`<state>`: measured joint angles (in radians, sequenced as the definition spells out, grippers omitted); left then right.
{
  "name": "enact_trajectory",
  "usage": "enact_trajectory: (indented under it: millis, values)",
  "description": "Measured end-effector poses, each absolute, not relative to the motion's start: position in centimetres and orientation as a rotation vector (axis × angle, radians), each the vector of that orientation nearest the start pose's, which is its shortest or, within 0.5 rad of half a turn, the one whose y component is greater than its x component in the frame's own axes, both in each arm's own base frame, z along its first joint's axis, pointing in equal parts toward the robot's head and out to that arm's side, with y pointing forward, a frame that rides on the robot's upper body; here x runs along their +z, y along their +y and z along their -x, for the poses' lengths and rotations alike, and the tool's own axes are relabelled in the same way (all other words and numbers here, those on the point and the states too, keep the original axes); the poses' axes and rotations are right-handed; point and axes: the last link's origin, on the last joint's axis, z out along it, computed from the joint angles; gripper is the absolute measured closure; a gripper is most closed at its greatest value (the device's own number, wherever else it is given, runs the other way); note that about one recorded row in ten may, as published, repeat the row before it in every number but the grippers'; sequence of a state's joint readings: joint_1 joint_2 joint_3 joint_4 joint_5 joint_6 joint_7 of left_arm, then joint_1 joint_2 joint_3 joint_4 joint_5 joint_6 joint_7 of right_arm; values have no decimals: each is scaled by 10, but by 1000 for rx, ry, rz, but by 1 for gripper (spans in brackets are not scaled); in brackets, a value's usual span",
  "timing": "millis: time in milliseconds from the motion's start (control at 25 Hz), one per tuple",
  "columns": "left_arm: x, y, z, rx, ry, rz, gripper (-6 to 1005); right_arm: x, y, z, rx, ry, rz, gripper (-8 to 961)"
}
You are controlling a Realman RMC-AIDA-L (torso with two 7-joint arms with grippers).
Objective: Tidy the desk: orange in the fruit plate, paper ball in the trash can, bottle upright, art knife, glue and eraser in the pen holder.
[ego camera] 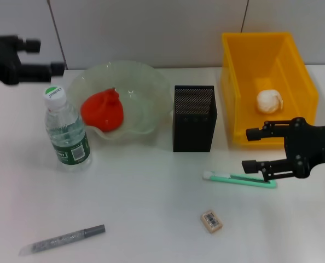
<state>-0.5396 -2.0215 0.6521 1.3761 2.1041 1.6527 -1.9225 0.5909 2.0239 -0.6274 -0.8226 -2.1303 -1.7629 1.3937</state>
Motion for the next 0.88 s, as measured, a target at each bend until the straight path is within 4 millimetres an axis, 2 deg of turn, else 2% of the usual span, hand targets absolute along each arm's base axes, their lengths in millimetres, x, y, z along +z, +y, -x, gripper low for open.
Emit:
enact_trajectory:
  millis: [120, 200, 320, 440, 600, 880]
  values:
    - [153, 358, 191, -495, -553, 2522, 190, 49, 340, -239, 597, 347, 2865, 182]
    - [159, 345, 180, -633, -548, 2602, 190, 51, 341, -237, 613, 347, 2859, 182]
    - [159, 333, 179, -703, -533, 2656, 190, 53, 343, -234, 630, 368, 2859, 182]
    - [153, 320, 185, -727, -525, 2711, 191, 54, 344, -232, 634, 386, 2863, 182]
    - [135, 308, 199, -727, -512, 2757, 190, 56, 345, -228, 636, 415, 2880, 182]
    - [112, 304, 220, -711, -528, 2808, 190, 59, 345, -227, 639, 449, 2891, 182]
